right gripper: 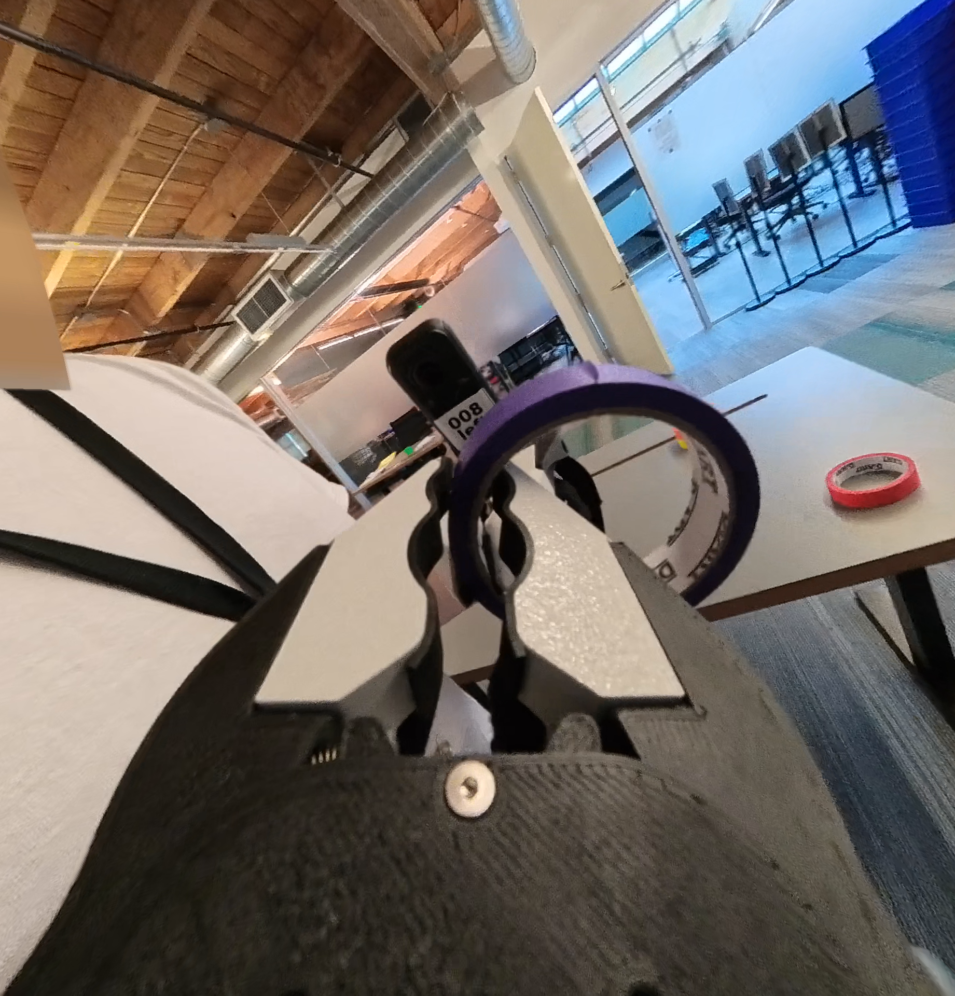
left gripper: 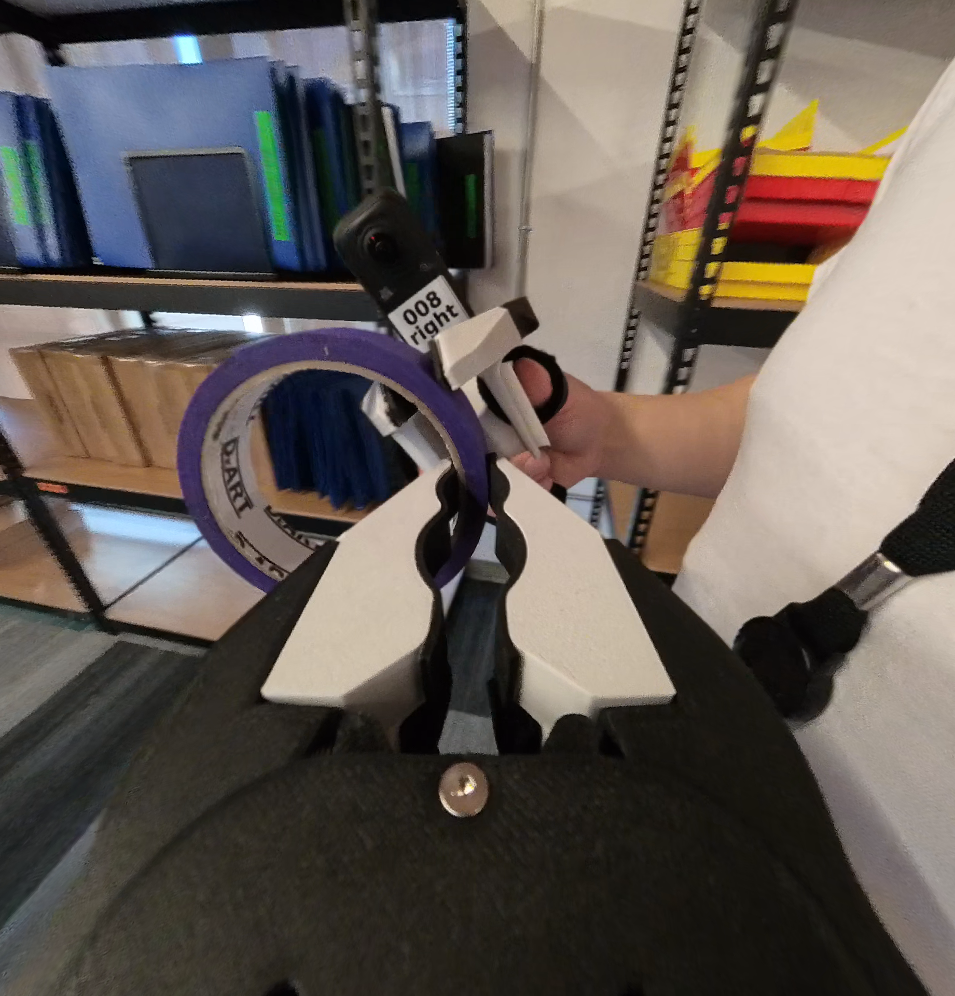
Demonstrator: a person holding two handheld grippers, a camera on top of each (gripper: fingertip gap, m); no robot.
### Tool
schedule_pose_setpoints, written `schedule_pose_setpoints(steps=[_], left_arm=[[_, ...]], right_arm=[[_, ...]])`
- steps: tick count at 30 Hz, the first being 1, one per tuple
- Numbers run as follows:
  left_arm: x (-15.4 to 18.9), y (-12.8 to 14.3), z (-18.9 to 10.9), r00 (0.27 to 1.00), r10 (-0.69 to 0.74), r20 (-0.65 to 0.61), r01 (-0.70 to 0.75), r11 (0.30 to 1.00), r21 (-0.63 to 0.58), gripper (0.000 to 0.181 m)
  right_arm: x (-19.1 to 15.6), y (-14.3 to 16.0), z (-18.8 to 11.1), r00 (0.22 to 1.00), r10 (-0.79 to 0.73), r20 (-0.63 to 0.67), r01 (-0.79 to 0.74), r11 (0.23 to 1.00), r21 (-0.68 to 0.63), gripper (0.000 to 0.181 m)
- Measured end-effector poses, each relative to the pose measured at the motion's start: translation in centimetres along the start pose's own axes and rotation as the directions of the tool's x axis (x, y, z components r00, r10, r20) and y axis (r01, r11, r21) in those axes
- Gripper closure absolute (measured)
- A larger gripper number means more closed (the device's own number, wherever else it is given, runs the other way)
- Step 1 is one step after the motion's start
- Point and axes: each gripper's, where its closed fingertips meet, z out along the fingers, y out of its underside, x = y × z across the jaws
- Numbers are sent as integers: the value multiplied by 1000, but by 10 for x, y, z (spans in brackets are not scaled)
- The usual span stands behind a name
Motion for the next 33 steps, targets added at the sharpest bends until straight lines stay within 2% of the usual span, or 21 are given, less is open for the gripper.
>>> schedule_pose_setpoints(steps=[5,8,12,15,18,22,28,31,33], left_arm=[[-118,15,-22,995,10,96,-10,1000,2,172],[-192,12,-40,994,23,111,-25,1000,11,159],[-295,-3,-62,996,8,88,-5,1000,-31,151],[-365,-16,-77,997,29,68,-29,1000,-10,153],[-428,-21,-77,999,-15,46,17,999,-40,154],[-507,-16,-61,998,-45,52,45,999,-1,158],[-648,4,1,993,-97,64,98,995,-17,161],[-727,8,33,993,-50,108,57,996,-63,165],[-779,5,52,987,-61,148,74,994,-80,165]], right_arm=[[106,-48,25,998,51,41,-51,999,11,171],[166,-85,42,999,-17,31,17,1000,17,173],[257,-152,51,994,-50,-94,53,998,37,173],[315,-195,41,978,-105,-178,120,990,78,173],[367,-233,17,939,-138,-315,173,981,86,173],[426,-275,-33,835,-265,-482,289,957,-27,173],[518,-354,-123,667,-399,-629,401,904,-149,173],[573,-407,-159,614,-467,-636,459,867,-194,173],[611,-449,-179,609,-459,-647,443,874,-202,173]])
